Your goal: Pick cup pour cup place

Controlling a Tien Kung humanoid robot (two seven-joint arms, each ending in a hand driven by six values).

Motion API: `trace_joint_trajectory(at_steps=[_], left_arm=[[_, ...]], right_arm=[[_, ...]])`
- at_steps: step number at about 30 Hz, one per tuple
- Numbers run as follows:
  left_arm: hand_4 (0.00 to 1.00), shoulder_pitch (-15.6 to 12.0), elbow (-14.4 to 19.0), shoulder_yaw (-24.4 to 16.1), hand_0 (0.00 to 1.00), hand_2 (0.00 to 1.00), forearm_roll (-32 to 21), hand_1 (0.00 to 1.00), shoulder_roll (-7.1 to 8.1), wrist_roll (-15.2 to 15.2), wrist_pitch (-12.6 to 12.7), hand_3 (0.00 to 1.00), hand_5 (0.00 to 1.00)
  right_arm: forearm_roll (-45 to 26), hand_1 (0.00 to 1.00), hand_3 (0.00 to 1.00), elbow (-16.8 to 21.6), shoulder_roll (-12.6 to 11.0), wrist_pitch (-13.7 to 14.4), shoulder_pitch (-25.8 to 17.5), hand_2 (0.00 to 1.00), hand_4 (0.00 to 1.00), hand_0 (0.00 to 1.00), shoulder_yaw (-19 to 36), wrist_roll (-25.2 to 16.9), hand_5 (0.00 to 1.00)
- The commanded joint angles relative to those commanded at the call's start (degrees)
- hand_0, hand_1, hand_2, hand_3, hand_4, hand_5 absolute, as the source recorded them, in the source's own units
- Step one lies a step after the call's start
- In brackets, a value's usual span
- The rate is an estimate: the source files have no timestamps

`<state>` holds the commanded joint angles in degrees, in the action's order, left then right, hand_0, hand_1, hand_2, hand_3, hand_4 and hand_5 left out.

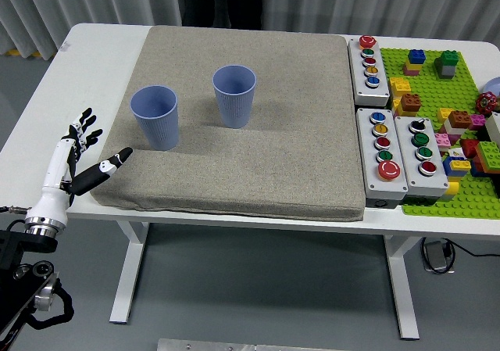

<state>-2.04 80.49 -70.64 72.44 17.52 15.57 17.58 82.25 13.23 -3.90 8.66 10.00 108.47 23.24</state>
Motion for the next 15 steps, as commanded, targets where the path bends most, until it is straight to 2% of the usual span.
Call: trace_joint_trajectory(at_steps=[9,15], left_arm=[[0.991,2.9,-2.3,3.9,0.866,0.998,0.0,0.882,-1.43,0.1,0.4,0.998,0.406],[0.987,4.8,-4.3,5.4,0.868,0.998,-0.4,0.884,-1.86,0.1,0.2,0.998,0.405]], right_arm=[[-0.6,0.659,0.631,0.0,-0.2,0.3,0.4,0.609,0.002,0.693,-0.1,0.0,0.311],[-0.6,0.659,0.627,0.1,-0.4,0.3,0.5,0.609,0.002,0.693,0.0,0.2,0.311]])
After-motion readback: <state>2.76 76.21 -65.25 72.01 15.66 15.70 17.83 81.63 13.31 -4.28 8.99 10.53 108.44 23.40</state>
